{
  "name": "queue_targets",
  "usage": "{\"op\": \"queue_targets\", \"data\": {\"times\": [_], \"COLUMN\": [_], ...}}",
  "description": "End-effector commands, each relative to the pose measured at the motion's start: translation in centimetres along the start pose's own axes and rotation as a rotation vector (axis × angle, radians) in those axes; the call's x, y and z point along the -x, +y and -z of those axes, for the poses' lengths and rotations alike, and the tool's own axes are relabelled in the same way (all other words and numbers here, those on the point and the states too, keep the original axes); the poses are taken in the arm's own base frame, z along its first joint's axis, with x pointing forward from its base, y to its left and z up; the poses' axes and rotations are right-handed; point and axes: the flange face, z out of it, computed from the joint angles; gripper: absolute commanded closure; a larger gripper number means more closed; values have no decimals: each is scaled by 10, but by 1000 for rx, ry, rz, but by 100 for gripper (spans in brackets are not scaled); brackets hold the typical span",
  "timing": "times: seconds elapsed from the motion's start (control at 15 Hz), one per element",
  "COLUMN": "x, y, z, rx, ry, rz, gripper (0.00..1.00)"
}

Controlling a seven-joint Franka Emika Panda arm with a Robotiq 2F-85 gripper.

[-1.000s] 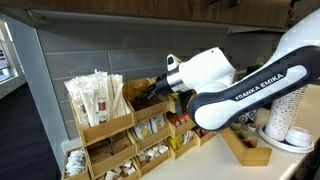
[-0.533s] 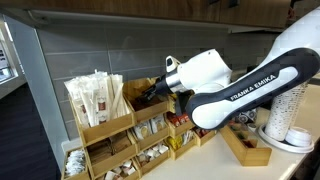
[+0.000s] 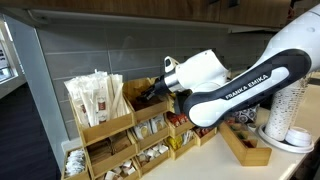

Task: Put one stirrer on the counter

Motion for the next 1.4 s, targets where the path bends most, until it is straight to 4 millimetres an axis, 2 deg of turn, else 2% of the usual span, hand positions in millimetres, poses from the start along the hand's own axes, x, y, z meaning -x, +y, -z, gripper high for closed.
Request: {"op": "queue_targets", "data": {"times": [0.0, 0.2, 0.27, 0.4, 0.47, 0.6, 1.0, 1.33], "x": [0, 0, 1, 2, 2, 3, -5, -22], "y": [0, -1, -2, -3, -3, -2, -2, -6], "z": [-8, -11, -13, -14, -15, -14, -3, 22], "rx": [-6, -11, -13, -16, -16, -14, -7, 3], "ry": [-25, -28, -30, -33, -34, -35, -12, 10], "rz": [21, 22, 22, 22, 23, 22, 25, 44], "gripper": [55, 56, 61, 83, 86, 100, 99, 99]}}
